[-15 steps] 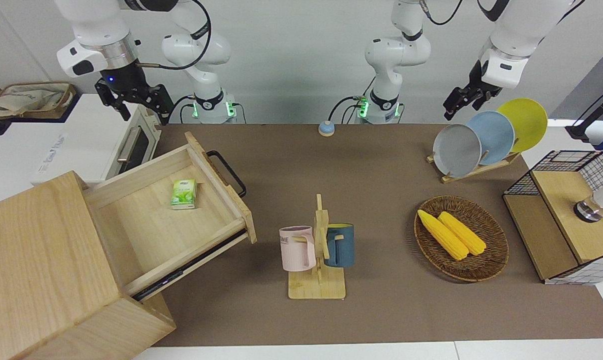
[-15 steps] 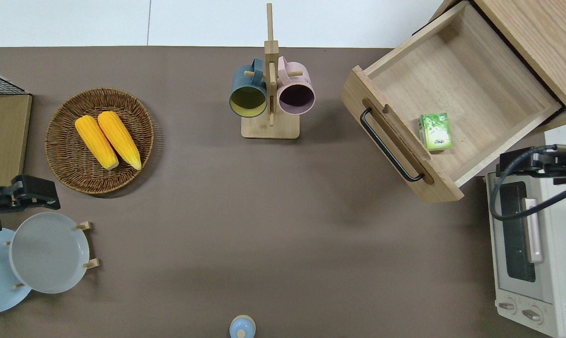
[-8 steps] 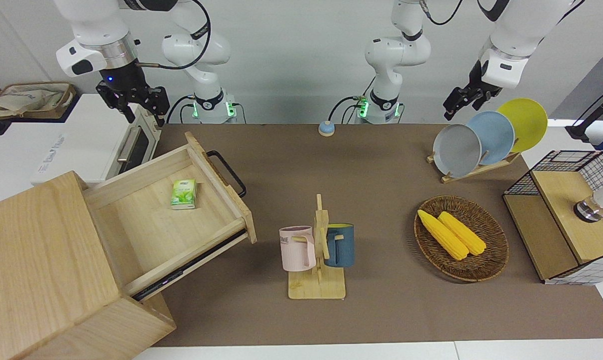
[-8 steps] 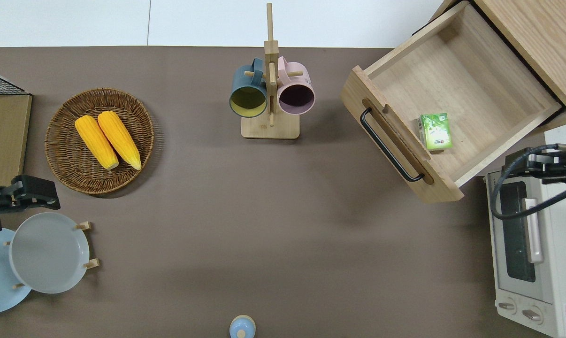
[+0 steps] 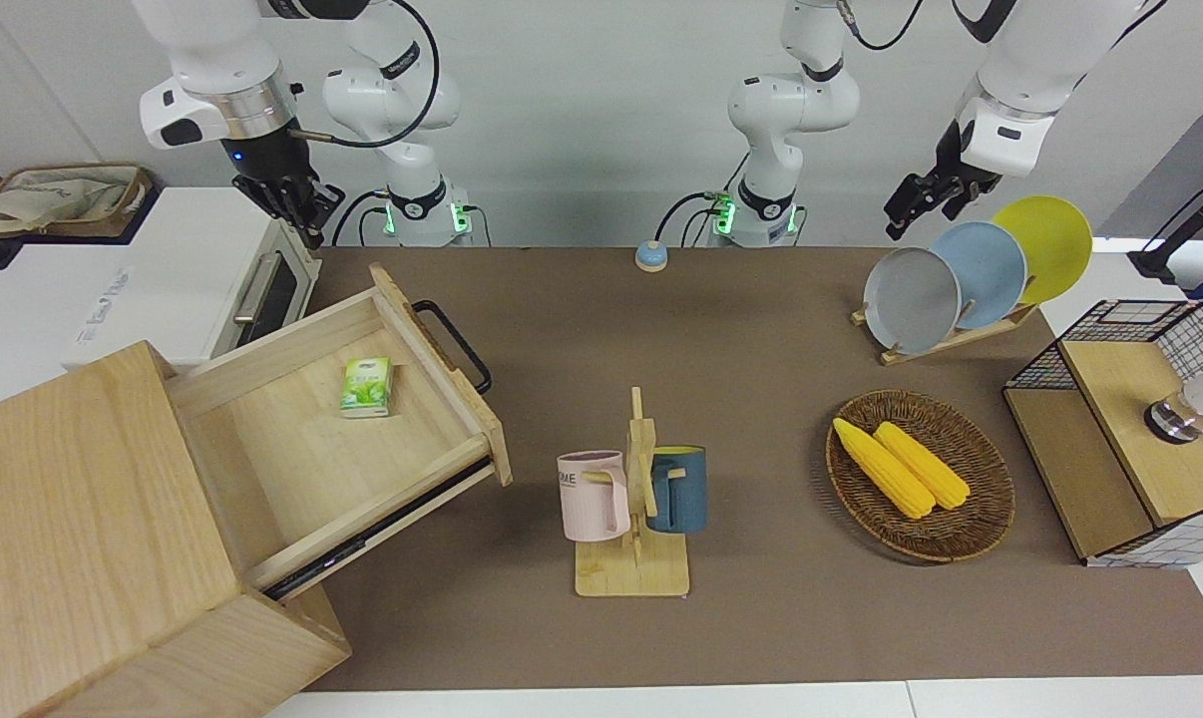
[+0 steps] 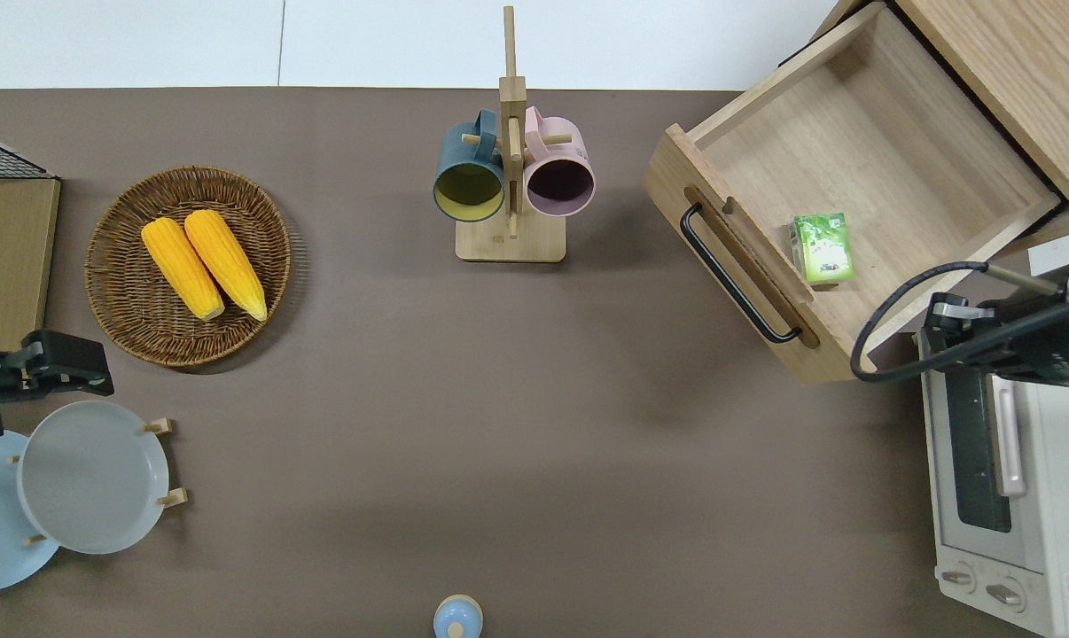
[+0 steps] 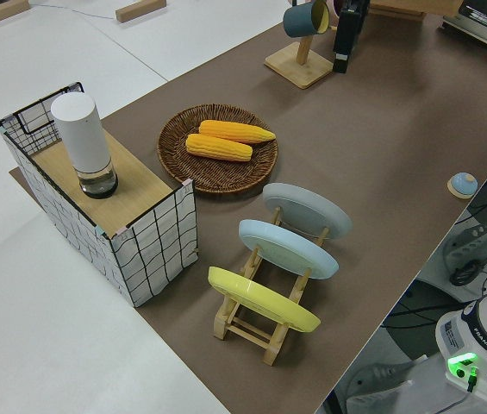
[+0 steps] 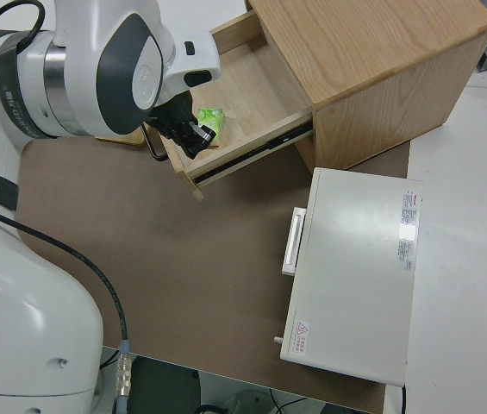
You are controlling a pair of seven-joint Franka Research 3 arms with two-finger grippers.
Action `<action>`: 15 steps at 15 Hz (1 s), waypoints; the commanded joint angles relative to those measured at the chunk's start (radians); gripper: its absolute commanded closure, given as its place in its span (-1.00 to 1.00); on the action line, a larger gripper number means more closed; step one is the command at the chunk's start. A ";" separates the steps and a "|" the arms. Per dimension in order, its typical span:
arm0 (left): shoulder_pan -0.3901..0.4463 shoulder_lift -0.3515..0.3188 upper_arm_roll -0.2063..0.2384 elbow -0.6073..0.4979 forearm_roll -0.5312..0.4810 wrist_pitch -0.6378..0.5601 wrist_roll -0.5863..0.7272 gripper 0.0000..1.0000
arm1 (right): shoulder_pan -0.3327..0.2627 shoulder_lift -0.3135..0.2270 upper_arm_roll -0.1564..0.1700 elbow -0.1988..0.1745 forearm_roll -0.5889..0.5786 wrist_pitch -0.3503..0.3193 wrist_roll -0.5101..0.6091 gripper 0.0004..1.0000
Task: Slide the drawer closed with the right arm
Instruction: 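Move the right gripper up to the front of the open drawer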
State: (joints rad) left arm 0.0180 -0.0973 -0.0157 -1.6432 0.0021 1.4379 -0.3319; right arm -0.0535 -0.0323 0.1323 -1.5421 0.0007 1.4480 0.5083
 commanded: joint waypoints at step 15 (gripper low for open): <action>-0.004 -0.009 0.005 0.000 -0.004 -0.002 0.010 -0.99 | 0.087 -0.037 0.187 -0.275 0.127 0.261 0.625 1.00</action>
State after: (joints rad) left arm 0.0180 -0.0973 -0.0157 -1.6432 0.0021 1.4379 -0.3319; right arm 0.0326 -0.0505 0.3032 -1.7092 0.0983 1.6012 1.0790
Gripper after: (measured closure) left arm 0.004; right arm 0.991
